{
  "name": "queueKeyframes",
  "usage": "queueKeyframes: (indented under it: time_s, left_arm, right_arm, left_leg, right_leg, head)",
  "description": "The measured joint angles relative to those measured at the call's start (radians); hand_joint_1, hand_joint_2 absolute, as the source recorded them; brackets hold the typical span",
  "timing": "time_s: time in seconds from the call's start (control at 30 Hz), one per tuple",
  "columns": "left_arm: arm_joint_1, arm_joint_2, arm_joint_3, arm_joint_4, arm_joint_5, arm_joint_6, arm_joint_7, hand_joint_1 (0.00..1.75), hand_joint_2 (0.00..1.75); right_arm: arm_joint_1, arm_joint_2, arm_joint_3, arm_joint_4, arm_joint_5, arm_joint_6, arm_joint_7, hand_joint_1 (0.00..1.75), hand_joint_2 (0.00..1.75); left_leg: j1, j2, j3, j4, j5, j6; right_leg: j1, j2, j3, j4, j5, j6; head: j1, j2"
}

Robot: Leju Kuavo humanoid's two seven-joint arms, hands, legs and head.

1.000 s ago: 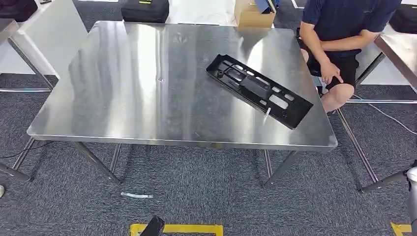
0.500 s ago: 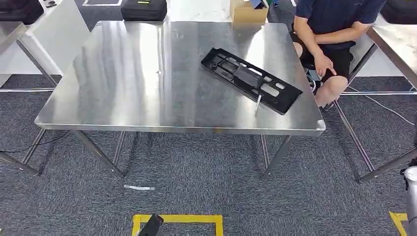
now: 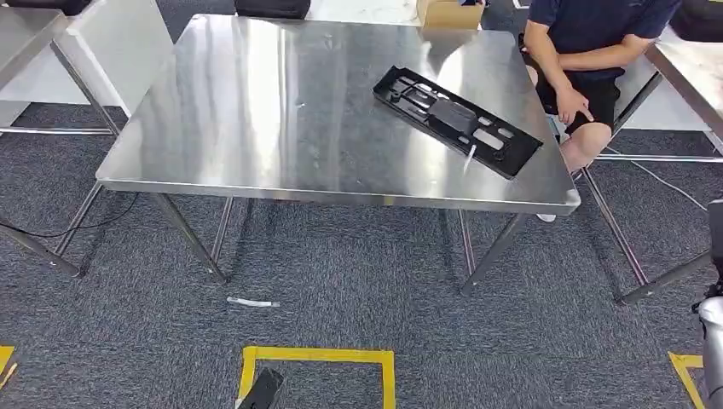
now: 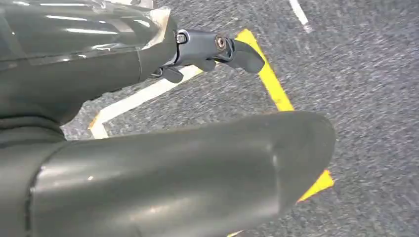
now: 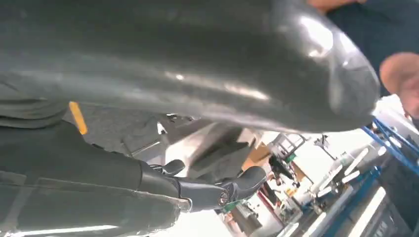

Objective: Take the parts from the cabinet and place them on the table.

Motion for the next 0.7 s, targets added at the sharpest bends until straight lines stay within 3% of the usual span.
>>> queueKeyframes:
  time_s: [0.03,0.07,0.1,0.13,0.2,0.23,0.27,0.3,0.33,0.4,0.43,0.47,0.5,0.53,0.57,0.6,0.63,0.67,0.7]
  left_arm:
    - [0.000,0.000,0.000,0.000,-0.003,-0.006,0.000,0.00,0.00]
    - [-0.001,-0.002,-0.001,0.000,-0.008,-0.013,0.003,0.00,0.00]
    - [-0.001,-0.004,-0.003,0.000,-0.013,-0.014,0.007,0.00,0.00]
    - [-0.003,-0.006,-0.007,0.000,-0.018,-0.015,0.011,0.00,0.00]
    - [-0.003,-0.007,-0.014,0.000,-0.023,-0.015,0.016,0.00,0.00]
    - [-0.003,-0.010,-0.015,0.000,-0.024,-0.015,0.021,0.00,0.00]
    - [-0.003,-0.009,-0.015,0.000,-0.022,-0.015,0.022,0.00,0.00]
    - [-0.004,-0.009,-0.015,0.000,-0.020,-0.015,0.022,0.00,0.00]
    - [-0.004,-0.009,-0.015,0.000,-0.018,-0.017,0.022,0.00,0.00]
    - [-0.005,-0.009,-0.015,0.000,-0.015,-0.021,0.022,0.00,0.00]
    - [-0.005,-0.009,-0.015,0.000,-0.015,-0.021,0.022,0.00,0.00]
    - [-0.005,-0.009,-0.016,0.002,-0.015,-0.018,0.022,0.00,0.00]
    - [-0.006,-0.009,-0.016,0.002,-0.015,-0.014,0.022,0.00,0.00]
    - [-0.006,-0.009,-0.015,0.002,-0.013,-0.010,0.022,0.00,0.00]
    - [-0.007,-0.009,-0.015,0.002,-0.010,-0.005,0.022,0.00,0.00]
    - [-0.008,-0.008,-0.015,0.002,-0.008,-0.001,0.021,0.00,0.00]
    - [-0.012,-0.009,-0.015,0.002,-0.005,0.003,0.021,0.00,0.00]
    - [-0.016,-0.006,-0.014,0.003,0.000,0.008,0.021,0.00,0.00]
    - [-0.017,-0.006,-0.014,0.003,0.004,0.009,0.020,0.00,0.00]
  right_arm:
    - [0.006,-0.001,0.000,-0.010,0.000,0.002,0.002,0.00,0.00]
    - [0.015,-0.005,0.000,-0.028,0.003,0.002,0.003,0.00,0.00]
    - [0.022,-0.010,0.000,-0.046,0.003,0.002,0.007,0.00,0.00]
    - [0.032,-0.016,0.000,-0.070,0.003,0.002,0.011,0.00,0.00]
    - [0.045,-0.020,-0.003,-0.093,0.003,0.002,0.017,0.00,0.00]
    - [0.050,-0.021,-0.003,-0.106,0.003,0.003,0.024,0.00,0.00]
    - [0.060,-0.020,-0.003,-0.116,0.005,0.008,0.027,0.00,0.00]
    - [0.062,-0.019,-0.002,-0.127,0.009,0.014,0.031,0.00,0.00]
    - [0.064,-0.016,0.000,-0.135,0.013,0.017,0.032,0.00,0.00]
    - [0.061,-0.014,0.002,-0.150,0.024,0.020,0.037,0.00,0.00]
    - [0.060,-0.010,0.003,-0.151,0.026,0.023,0.038,0.00,0.00]
    - [0.055,-0.005,0.004,-0.151,0.029,0.024,0.038,0.00,0.00]
    - [0.051,-0.001,0.006,-0.153,0.032,0.024,0.036,0.00,0.00]
    - [0.048,0.002,0.008,-0.153,0.034,0.022,0.034,0.00,0.00]
    - [0.047,0.003,0.011,-0.154,0.033,0.019,0.030,0.00,0.00]
    - [0.044,0.003,0.012,-0.156,0.027,0.019,0.025,0.00,0.00]
    - [0.040,0.003,0.012,-0.161,0.022,0.019,0.019,0.00,0.00]
    - [0.031,0.007,0.014,-0.161,0.021,0.019,0.017,0.00,0.00]
    - [0.021,0.010,0.016,-0.160,0.022,0.020,0.010,0.00,0.00]
  left_leg:
    - [0.000,0.000,-0.010,0.000,0.009,-0.002]
    - [-0.001,0.000,-0.016,0.000,0.017,-0.005]
    - [-0.003,0.000,-0.021,0.000,0.023,-0.010]
    - [-0.005,0.001,-0.025,0.001,0.031,-0.016]
    - [-0.002,0.000,-0.025,-0.005,0.044,-0.026]
    - [-0.001,0.000,-0.025,-0.009,0.054,-0.032]
    - [-0.005,-0.001,-0.030,-0.009,0.052,-0.039]
    - [0.000,-0.002,-0.040,0.008,0.022,-0.046]
    - [0.001,-0.001,-0.053,0.052,-0.031,-0.053]
    - [0.005,-0.001,-0.095,0.195,-0.138,-0.062]
    - [0.010,0.000,-0.103,0.253,-0.161,-0.068]
    - [0.015,0.000,-0.098,0.277,-0.151,-0.072]
    - [0.020,0.000,-0.079,0.268,-0.123,-0.076]
    - [0.026,0.001,-0.042,0.224,-0.090,-0.081]
    - [0.033,0.001,0.015,0.145,-0.061,-0.085]
    - [0.039,0.001,0.060,0.069,-0.059,-0.090]
    - [0.029,-0.003,0.078,0.044,-0.083,-0.093]
    - [0.028,-0.010,0.067,0.036,-0.076,-0.083]
    - [0.026,-0.011,0.060,0.031,-0.077,-0.082]
  right_leg:
    - [0.001,0.000,0.061,-0.084,0.027,0.006]
    - [0.003,0.000,0.132,-0.185,0.039,0.003]
    - [0.008,-0.001,0.172,-0.258,0.009,-0.011]
    - [0.022,0.000,0.195,-0.290,0.005,-0.019]
    - [0.025,0.003,0.186,-0.282,0.015,-0.027]
    - [0.028,0.003,0.183,-0.281,0.021,-0.037]
    - [0.015,0.001,0.174,-0.292,0.034,-0.047]
    - [0.004,-0.001,0.174,-0.293,0.044,-0.053]
    - [0.005,-0.001,0.164,-0.293,0.052,-0.061]
    - [0.005,-0.001,0.139,-0.291,0.071,-0.073]
    - [0.005,-0.002,0.129,-0.291,0.078,-0.071]
    - [0.005,-0.002,0.120,-0.288,0.084,-0.068]
    - [0.003,-0.001,0.111,-0.284,0.088,-0.066]
    - [0.001,-0.001,0.102,-0.276,0.091,-0.063]
    - [-0.004,-0.002,0.095,-0.267,0.091,-0.061]
    - [-0.005,-0.002,0.088,-0.257,0.092,-0.059]
    - [0.004,-0.004,0.072,-0.253,0.095,-0.052]
    - [0.001,-0.004,0.065,-0.246,0.101,-0.041]
    - [0.003,-0.003,0.058,-0.246,0.110,-0.028]
  head:
    - [0.000,0.000]
    - [0.000,0.000]
    - [0.000,0.000]
    - [-0.002,0.000]
    - [0.002,0.000]
    - [-0.002,0.000]
    - [0.001,0.000]
    - [-0.001,0.000]
    - [-0.002,0.000]
    - [-0.007,0.000]
    - [-0.006,0.000]
    - [-0.006,0.000]
    - [-0.007,0.000]
    - [-0.006,0.000]
    - [-0.007,0.000]
    - [-0.006,0.000]
    - [-0.009,0.000]
    - [-0.006,0.000]
    - [-0.008,0.000]
